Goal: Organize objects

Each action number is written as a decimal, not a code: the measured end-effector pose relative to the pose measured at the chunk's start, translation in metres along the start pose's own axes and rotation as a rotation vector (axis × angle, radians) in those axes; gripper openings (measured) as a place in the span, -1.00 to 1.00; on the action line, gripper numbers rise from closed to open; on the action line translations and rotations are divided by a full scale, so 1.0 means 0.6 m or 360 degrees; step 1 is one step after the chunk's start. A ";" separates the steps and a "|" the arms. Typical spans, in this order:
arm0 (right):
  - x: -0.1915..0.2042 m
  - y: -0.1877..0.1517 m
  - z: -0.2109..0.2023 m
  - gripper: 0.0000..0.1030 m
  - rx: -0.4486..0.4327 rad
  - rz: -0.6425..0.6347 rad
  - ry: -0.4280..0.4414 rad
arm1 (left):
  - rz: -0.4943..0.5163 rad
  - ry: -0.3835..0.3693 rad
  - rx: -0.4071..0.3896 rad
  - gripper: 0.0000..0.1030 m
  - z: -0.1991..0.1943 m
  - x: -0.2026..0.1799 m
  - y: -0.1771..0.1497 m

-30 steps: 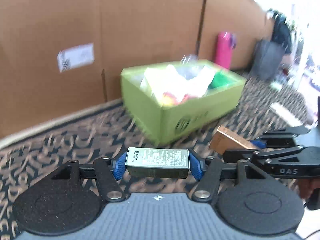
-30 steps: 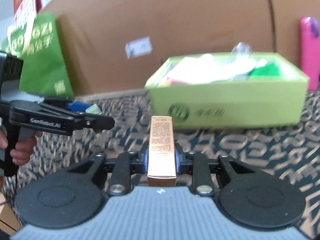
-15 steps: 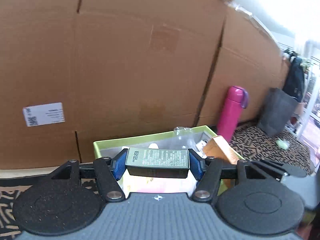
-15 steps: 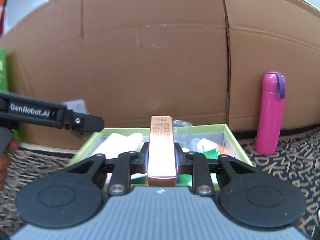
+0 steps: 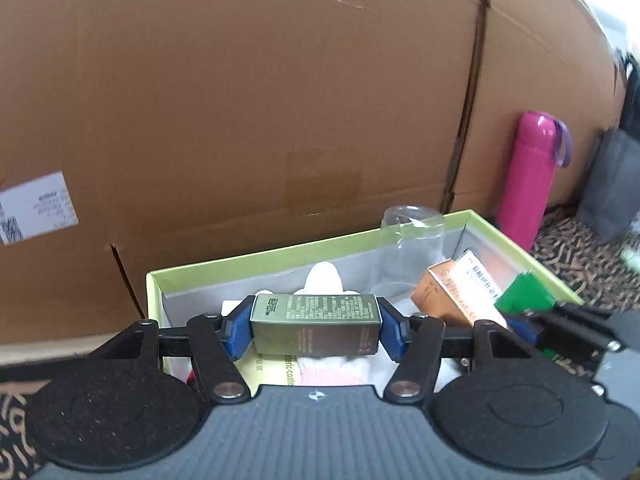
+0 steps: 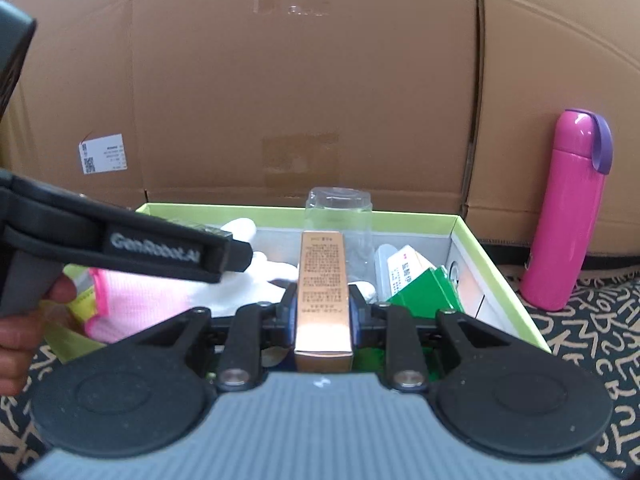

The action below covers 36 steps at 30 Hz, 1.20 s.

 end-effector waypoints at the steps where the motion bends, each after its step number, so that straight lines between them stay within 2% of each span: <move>1: 0.000 -0.001 0.001 -0.54 -0.0003 -0.0002 0.0001 | 0.0010 0.0003 -0.0004 0.25 -0.001 -0.001 -0.001; 5: -0.002 -0.004 0.003 -0.54 -0.0007 0.0007 0.0004 | -0.0002 0.0004 -0.0004 0.29 -0.006 0.003 -0.002; 9: 0.013 -0.002 -0.014 -0.52 -0.0013 0.0033 0.0008 | -0.0067 0.0014 0.0005 0.45 -0.021 0.008 -0.001; 11: 0.015 -0.002 -0.017 -0.42 -0.0017 0.0045 0.0018 | -0.0131 -0.0004 0.0006 0.57 -0.032 0.023 0.001; 13: 0.018 0.000 -0.031 0.08 -0.0042 0.0046 0.0029 | -0.0198 -0.0025 -0.0018 0.71 -0.045 0.030 0.006; 16: 0.029 0.010 -0.060 0.71 -0.0130 0.0013 0.0021 | -0.0241 -0.0042 -0.0048 0.91 -0.074 0.039 0.010; 20: 0.044 0.016 -0.107 0.98 -0.0224 -0.0041 -0.0009 | -0.0252 -0.0023 -0.0115 1.00 -0.131 0.049 0.008; 24: 0.053 0.017 -0.161 1.00 -0.0257 -0.0030 -0.0005 | -0.0218 -0.0026 -0.0188 1.00 -0.196 0.046 -0.011; 30: 0.072 -0.002 -0.248 1.00 -0.0229 -0.0031 -0.0059 | -0.0193 -0.0026 -0.0360 1.00 -0.297 0.028 -0.044; 32: 0.072 -0.014 -0.276 1.00 -0.0201 0.0005 -0.0081 | -0.0197 0.0001 -0.0394 1.00 -0.313 0.029 -0.058; 34: 0.069 -0.031 -0.301 1.00 -0.0163 0.0056 -0.0093 | -0.0199 0.0051 -0.0398 1.00 -0.323 0.026 -0.075; 36: 0.065 -0.047 -0.315 1.00 -0.0117 0.0090 -0.0120 | -0.0188 0.0091 -0.0340 1.00 -0.323 0.022 -0.094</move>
Point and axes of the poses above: each gripper's, at about its wrist camera, not at the fingertips, and z roughly the way its jaws point, x to its left, y to its top, the point moved 7 cm from there along z, roughly the way its jaws point, and after that the axes turned 2 degrees about -x, right-handed, at the moved point
